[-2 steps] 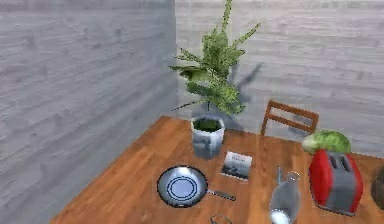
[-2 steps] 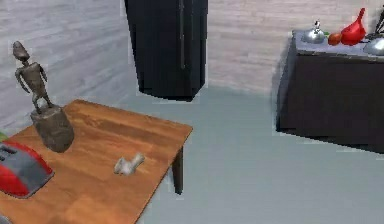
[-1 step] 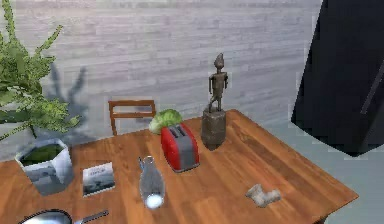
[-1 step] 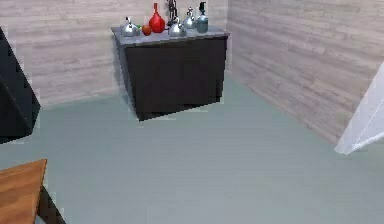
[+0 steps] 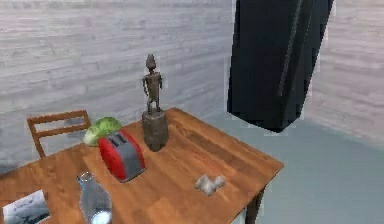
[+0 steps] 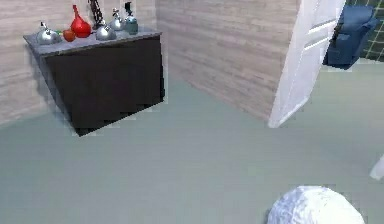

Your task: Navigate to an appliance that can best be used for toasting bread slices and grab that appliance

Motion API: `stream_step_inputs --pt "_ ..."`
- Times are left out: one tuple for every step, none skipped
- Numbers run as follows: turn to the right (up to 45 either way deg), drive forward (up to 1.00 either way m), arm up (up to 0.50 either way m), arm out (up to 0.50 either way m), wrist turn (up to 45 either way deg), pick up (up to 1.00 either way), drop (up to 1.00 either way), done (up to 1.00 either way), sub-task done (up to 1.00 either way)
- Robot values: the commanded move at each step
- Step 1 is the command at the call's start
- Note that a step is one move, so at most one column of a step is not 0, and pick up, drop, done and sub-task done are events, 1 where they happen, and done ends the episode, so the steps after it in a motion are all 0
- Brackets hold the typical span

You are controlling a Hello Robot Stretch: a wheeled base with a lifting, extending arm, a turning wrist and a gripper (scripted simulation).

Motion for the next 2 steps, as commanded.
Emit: stream_step_inputs --pt "0.0 0.10 0.00 0.00 0.0 0.00 0.00 0.00 0.00" --pt "-45.0 0.00 0.00 0.00 0.0 0.00 0.00 0.00 0.00"
